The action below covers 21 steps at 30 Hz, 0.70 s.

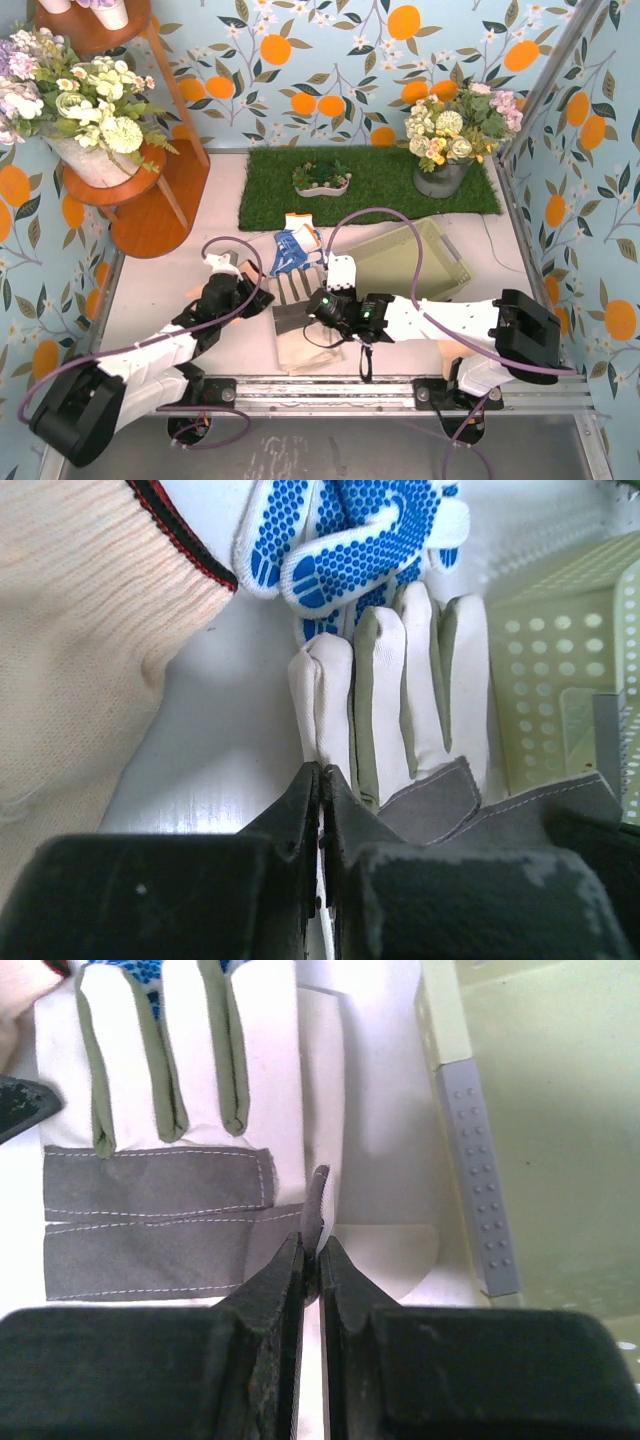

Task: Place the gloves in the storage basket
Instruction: Pair the glove at the center of the board.

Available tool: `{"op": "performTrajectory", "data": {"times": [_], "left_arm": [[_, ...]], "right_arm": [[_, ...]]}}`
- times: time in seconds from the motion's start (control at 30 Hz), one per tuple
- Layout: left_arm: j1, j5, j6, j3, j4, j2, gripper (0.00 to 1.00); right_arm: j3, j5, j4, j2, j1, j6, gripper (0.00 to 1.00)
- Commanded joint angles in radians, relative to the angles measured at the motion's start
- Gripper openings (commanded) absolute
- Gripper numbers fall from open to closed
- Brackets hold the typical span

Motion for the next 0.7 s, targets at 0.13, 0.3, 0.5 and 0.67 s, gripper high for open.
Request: {"op": "performTrajectory", "data": {"times": [0.13,0.3,0.5,0.67], "left_arm": [[0.007,0.047,0.040,0.028,0.203,0.117,0.00],[0.007,0.050,0.043,0.028,0.226,0.142,0.00],[0.007,0.019,0.047,0.013,0.245,0.148,0.00],[0.007,-0.036,0.110,0.066,0.133,0.167,0.00]], "right_arm": [[-0.016,0.078,-0.032,-0.008,-0.029,0.005,0.00],[-0.015,0.081,-0.035,-0.001,-0.035,-0.008,0.00],[-0.021,0.053,-0.051,0.010,-0.031,0.001,0.00],[-0.042,0.026,-0.047,0.014,-0.021,0.002,0.00]]}}
